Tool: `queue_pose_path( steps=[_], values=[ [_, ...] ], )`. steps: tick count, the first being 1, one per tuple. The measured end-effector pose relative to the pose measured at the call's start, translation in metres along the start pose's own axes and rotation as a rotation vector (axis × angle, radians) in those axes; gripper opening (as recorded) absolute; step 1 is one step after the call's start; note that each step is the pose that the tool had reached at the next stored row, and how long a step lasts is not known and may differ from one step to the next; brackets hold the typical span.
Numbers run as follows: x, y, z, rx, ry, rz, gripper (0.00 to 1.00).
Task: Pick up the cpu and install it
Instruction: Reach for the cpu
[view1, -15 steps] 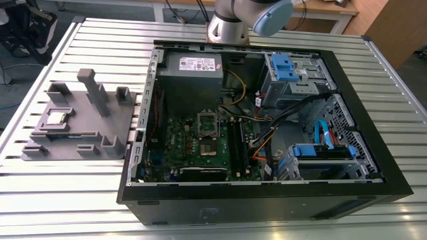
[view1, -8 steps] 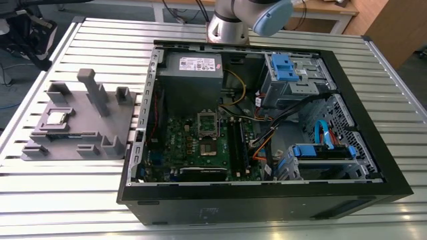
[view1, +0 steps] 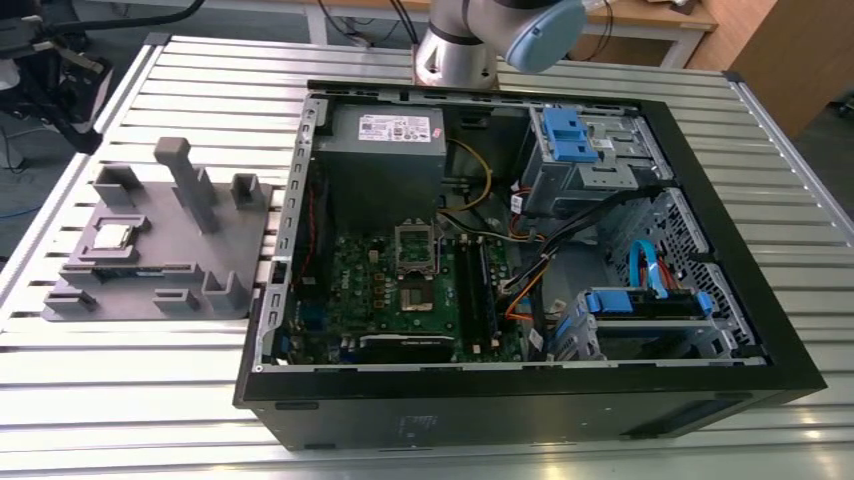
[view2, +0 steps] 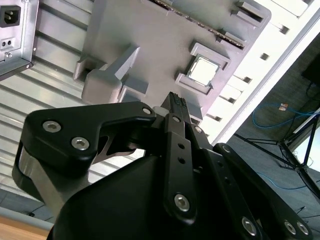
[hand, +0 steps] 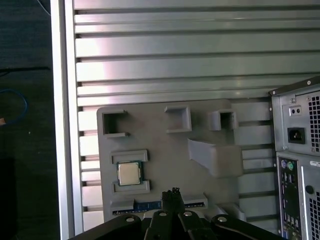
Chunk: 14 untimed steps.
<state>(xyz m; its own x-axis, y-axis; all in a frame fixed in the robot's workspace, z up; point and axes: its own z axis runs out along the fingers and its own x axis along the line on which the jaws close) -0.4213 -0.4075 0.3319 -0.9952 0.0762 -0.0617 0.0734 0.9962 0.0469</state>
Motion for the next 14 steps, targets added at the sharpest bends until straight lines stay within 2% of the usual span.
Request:
queue_pose_path(
  steps=[14],
  values=[
    [0.0114, -0.0072, 0.0193, -0.0001, -0.0001, 0.000, 0.11]
  ],
)
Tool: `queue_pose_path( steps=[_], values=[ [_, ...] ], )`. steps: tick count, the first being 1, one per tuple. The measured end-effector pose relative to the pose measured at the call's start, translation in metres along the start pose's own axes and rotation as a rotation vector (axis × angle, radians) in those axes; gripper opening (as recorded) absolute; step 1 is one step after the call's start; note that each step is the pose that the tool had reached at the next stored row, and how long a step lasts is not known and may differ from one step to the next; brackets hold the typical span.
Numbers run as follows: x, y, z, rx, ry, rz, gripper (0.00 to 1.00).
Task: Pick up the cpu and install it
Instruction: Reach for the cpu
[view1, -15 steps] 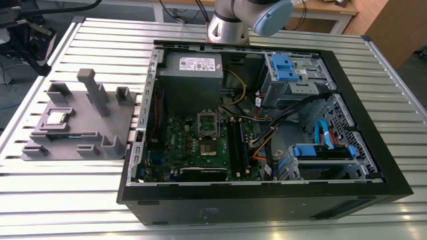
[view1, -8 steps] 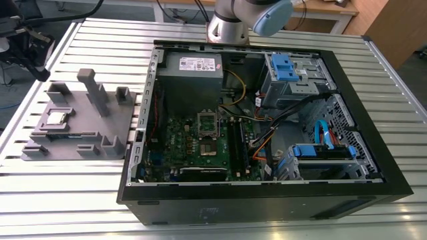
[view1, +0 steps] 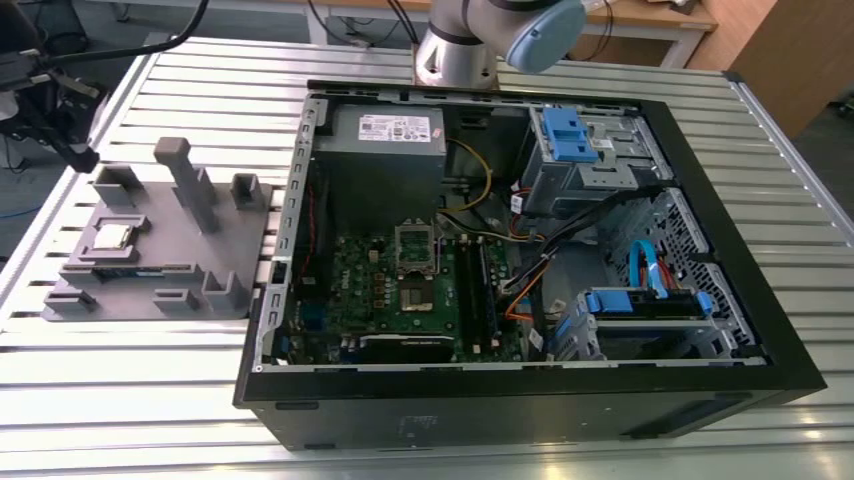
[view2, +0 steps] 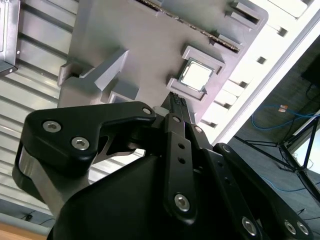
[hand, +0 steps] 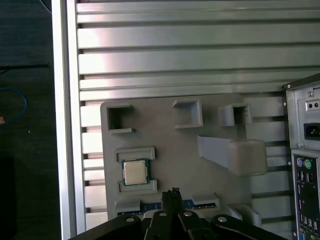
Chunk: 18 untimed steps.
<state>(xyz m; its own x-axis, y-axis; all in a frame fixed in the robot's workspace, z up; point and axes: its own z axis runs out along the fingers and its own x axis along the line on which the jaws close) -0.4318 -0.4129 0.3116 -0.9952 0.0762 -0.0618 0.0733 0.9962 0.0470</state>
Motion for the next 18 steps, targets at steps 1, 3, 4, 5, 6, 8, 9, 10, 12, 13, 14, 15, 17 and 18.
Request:
queue_pose_path(
  steps=[1, 3, 4, 5, 6, 8, 9, 10, 12, 13, 14, 15, 17, 18],
  values=[
    [0.0004, -0.0002, 0.0010, 0.0000, 0.0000, 0.000, 0.11],
    [0.0010, -0.0006, 0.0029, -0.0001, -0.0001, 0.000, 0.11],
    [0.0012, -0.0008, 0.0037, 0.0000, 0.0000, 0.000, 0.11],
    [0.0014, -0.0008, 0.0045, 0.0000, 0.0000, 0.000, 0.11],
    [0.0016, -0.0009, 0.0050, 0.0001, 0.0000, 0.000, 0.11],
    [0.0017, -0.0009, 0.0056, 0.0002, 0.0002, 0.000, 0.11],
    [0.0017, -0.0009, 0.0057, 0.0002, 0.0002, 0.000, 0.11],
    [0.0017, -0.0009, 0.0057, 0.0002, 0.0002, 0.000, 0.11],
    [0.0018, -0.0010, 0.0073, 0.0001, 0.0000, 0.000, 0.11],
    [0.0018, -0.0010, 0.0073, 0.0001, 0.0000, 0.000, 0.11],
    [0.0018, -0.0010, 0.0073, 0.0001, 0.0000, 0.000, 0.11],
    [0.0018, -0.0010, 0.0073, 0.0001, 0.0000, 0.000, 0.11],
    [0.0018, -0.0010, 0.0074, 0.0001, 0.0000, 0.000, 0.11],
    [0.0018, -0.0010, 0.0074, 0.0001, 0.0000, 0.000, 0.11]
  ],
)
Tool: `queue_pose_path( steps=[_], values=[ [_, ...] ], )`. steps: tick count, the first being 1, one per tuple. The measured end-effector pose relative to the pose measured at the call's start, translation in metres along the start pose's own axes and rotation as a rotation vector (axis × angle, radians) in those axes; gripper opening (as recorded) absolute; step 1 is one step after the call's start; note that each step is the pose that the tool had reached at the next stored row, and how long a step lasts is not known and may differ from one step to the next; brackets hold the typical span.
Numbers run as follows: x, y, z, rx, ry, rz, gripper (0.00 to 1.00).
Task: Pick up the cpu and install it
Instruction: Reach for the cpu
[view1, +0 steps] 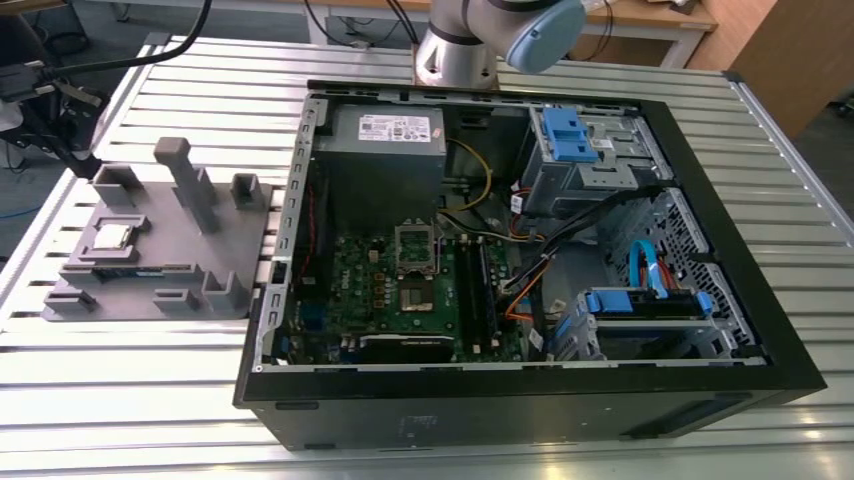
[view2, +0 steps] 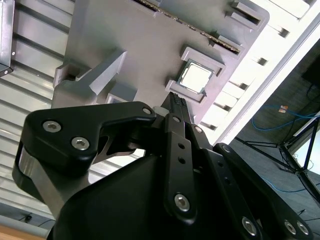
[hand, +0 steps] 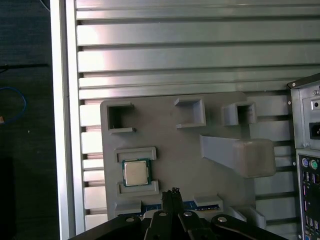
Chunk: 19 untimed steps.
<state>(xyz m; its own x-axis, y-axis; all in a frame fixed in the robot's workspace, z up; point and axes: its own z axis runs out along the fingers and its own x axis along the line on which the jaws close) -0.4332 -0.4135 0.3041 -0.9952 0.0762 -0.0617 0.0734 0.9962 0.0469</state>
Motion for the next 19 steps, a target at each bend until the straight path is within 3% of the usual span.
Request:
queue_pose_path(
  steps=[19],
  values=[
    [0.0003, -0.0003, 0.0055, 0.0000, 0.0000, 0.000, 0.11]
  ],
)
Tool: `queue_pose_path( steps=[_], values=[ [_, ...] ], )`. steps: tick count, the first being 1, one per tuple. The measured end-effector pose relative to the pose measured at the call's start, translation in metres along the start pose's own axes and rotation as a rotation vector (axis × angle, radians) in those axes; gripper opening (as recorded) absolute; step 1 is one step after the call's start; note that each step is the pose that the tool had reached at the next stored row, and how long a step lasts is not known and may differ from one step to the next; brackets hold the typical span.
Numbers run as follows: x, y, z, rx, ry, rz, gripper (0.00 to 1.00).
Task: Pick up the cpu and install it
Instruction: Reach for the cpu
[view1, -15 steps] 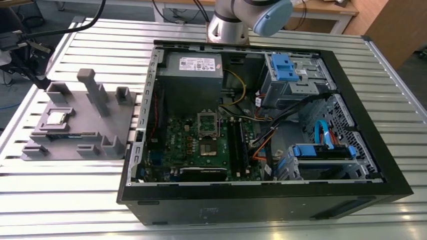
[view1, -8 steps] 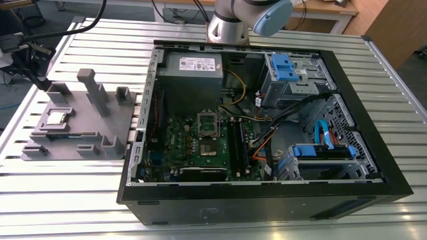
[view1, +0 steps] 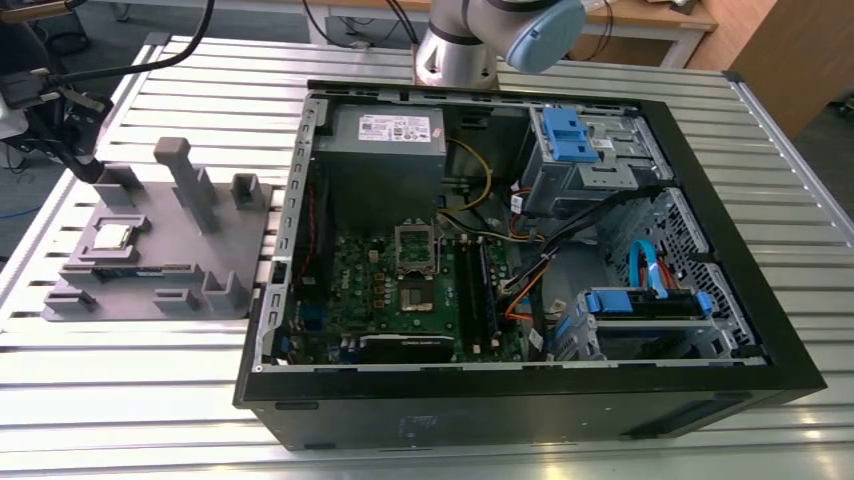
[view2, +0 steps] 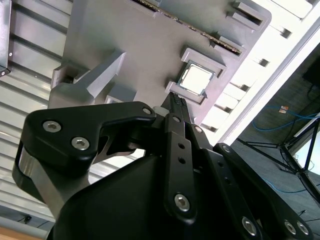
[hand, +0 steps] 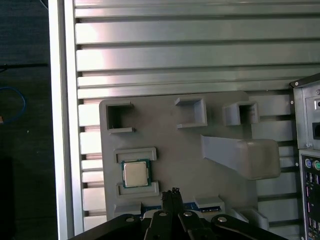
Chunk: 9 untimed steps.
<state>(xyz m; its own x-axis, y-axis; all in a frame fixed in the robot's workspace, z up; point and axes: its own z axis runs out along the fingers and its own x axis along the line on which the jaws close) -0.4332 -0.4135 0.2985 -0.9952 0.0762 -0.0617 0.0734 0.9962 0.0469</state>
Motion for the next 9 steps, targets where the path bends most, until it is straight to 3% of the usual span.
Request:
queue_pose_path(
  steps=[9],
  values=[
    [0.0010, -0.0003, 0.0036, 0.0000, 0.0001, 0.000, 0.11]
  ],
)
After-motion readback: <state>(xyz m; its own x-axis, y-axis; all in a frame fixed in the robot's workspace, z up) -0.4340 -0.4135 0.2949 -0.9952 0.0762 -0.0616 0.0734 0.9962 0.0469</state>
